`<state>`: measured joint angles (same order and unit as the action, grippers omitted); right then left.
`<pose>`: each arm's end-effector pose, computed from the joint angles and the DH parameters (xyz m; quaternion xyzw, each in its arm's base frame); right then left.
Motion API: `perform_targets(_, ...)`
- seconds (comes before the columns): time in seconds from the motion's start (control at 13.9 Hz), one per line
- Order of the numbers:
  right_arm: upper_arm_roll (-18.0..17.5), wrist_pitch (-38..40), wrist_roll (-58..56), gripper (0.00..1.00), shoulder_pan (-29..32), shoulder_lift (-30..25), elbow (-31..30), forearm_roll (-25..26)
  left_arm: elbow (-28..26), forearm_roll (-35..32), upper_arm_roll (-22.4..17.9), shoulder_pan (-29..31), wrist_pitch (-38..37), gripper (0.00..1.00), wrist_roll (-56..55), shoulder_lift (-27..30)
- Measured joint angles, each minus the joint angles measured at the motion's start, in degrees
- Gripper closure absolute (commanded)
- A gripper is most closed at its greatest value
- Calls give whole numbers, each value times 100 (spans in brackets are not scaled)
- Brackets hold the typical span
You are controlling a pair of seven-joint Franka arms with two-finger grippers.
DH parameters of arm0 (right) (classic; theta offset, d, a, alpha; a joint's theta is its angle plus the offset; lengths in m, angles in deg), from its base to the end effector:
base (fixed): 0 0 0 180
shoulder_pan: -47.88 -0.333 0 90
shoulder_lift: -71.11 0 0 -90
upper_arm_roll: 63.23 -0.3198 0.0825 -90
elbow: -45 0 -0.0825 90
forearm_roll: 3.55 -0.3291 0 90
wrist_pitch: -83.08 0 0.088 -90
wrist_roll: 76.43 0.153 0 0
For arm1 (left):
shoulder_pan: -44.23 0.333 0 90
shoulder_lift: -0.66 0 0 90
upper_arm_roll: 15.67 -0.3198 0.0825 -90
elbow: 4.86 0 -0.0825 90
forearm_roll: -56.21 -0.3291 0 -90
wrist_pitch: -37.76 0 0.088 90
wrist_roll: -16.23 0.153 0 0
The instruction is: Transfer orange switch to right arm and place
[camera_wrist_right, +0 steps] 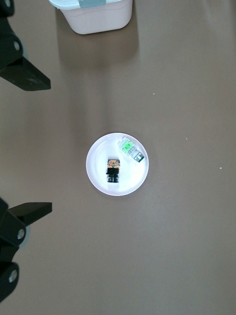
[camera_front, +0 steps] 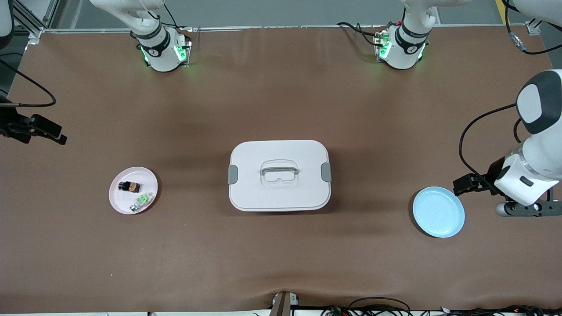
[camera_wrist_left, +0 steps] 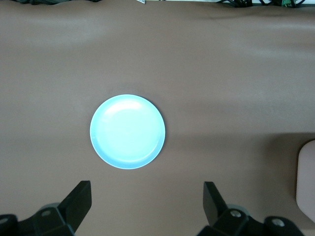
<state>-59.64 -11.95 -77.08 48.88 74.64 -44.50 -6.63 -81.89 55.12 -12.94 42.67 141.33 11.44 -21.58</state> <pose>0.5273 -0.0336 0.5625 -0.9989 0.0362 -0.0186 0.0241 0.6334 -0.0402 0.4804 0.9993 0.0046 0.0376 0.0026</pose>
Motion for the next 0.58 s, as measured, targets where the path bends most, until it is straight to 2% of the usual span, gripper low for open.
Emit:
perform_targets(0.36,-1,364,6,0,0,-180,2,0,-36,0,0,6,-427,0,5,290)
perform_targets(0.58,-1,389,8,0,0,-216,1,-1,-325,0,0,7,-554,0,13,682)
